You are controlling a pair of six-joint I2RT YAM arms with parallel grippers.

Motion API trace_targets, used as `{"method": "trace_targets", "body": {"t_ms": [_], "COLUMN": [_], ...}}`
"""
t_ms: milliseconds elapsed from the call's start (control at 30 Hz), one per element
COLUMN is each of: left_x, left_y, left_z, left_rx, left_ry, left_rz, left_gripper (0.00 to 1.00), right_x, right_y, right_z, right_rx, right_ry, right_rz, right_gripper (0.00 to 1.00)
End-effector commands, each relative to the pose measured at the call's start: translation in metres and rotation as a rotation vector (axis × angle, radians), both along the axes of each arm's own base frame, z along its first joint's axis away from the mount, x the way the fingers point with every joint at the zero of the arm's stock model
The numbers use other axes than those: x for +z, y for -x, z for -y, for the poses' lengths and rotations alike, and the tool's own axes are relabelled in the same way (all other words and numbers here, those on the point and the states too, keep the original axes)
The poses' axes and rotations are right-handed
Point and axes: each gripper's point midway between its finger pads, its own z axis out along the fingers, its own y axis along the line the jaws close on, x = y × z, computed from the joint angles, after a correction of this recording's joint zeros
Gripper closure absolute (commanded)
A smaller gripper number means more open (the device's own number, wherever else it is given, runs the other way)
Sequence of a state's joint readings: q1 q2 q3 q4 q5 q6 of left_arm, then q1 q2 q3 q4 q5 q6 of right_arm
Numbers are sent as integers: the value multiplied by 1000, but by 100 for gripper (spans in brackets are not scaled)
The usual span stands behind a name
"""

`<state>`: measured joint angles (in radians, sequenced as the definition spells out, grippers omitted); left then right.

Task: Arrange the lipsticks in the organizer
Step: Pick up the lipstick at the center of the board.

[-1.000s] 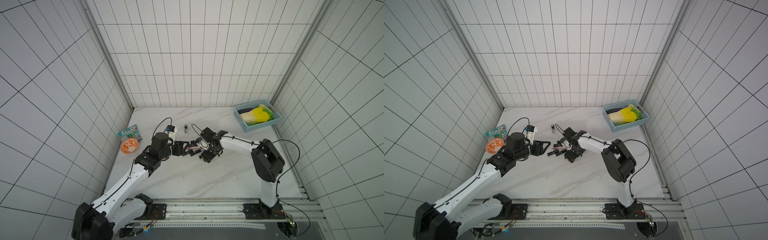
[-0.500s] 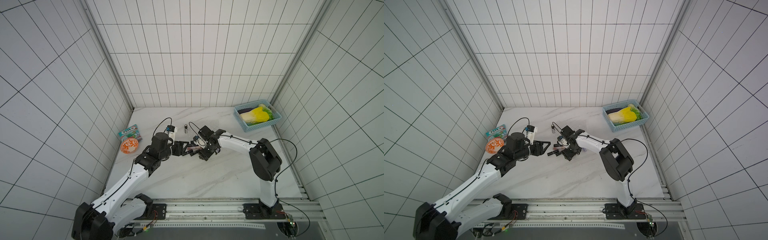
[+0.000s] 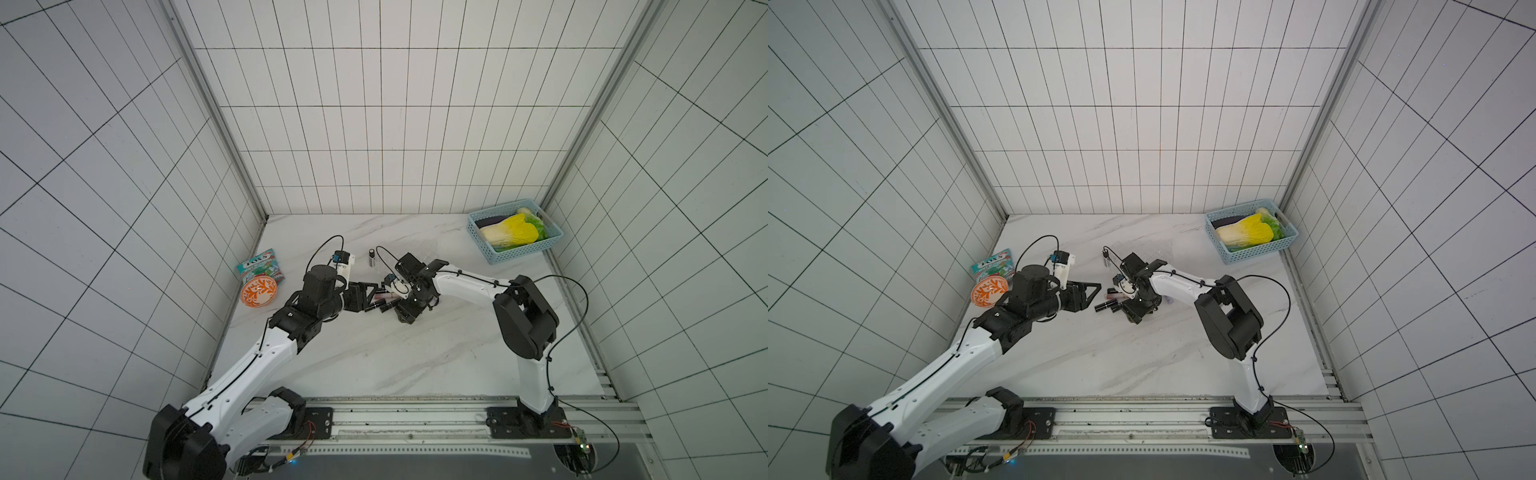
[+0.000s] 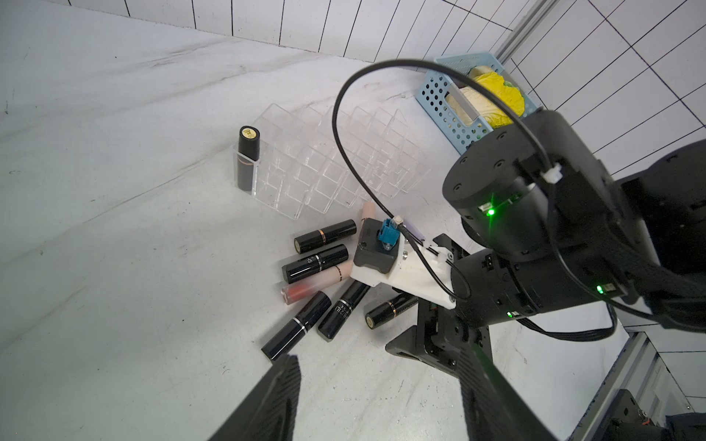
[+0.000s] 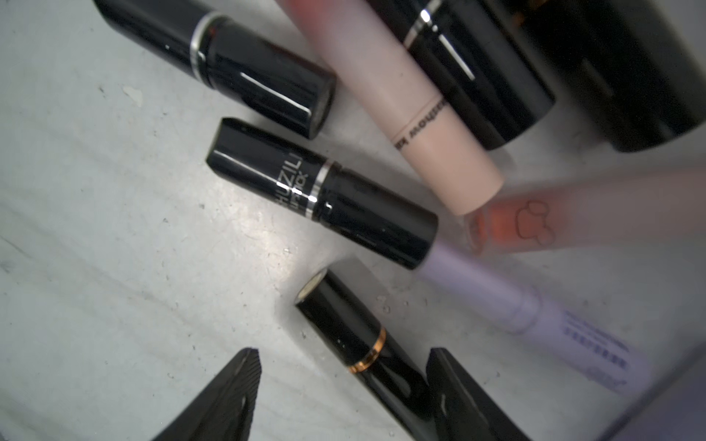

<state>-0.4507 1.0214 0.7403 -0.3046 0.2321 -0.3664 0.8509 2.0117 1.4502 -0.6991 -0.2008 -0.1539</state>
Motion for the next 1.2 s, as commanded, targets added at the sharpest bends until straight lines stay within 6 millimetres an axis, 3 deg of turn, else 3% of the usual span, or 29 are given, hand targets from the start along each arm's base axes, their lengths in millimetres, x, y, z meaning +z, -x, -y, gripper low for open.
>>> {"method": "trace_targets", "body": {"t_ms": [0, 267, 400, 500, 633, 767, 933, 1033, 1167], "left_x": [7, 15, 20, 24, 41, 65, 88, 91, 100], "left_y": [-1, 0, 1, 6, 20, 37, 58, 61, 64], "left_z": [1, -1, 0, 4, 4, 13, 32, 39, 50], "left_rx": [-2, 11, 10, -17, -80, -181, -354, -410, -440], "left_ry": [3, 20, 51, 112, 270, 430, 557, 558, 588], "left_rz": [22, 36, 33, 2, -62, -74, -113, -130, -92], "left_gripper": [36, 35, 35, 35, 23, 19, 20, 31, 33], "right_x": [-10, -20, -26, -17, 28, 101, 182, 208, 225], "right_y": [23, 34, 37, 36, 34, 40, 63, 76, 90], "right_z": [11, 31, 38, 40, 39, 39, 35, 32, 22], "right_rx": [-11, -46, -66, -82, -118, -140, -94, -75, -39], "right_ry": [26, 124, 146, 127, 1, -206, -464, -564, -659], "right_rz": [-83, -106, -108, -83, -33, 18, 54, 41, -7], "right_gripper": [43, 56, 72, 83, 86, 85, 85, 84, 84]}}
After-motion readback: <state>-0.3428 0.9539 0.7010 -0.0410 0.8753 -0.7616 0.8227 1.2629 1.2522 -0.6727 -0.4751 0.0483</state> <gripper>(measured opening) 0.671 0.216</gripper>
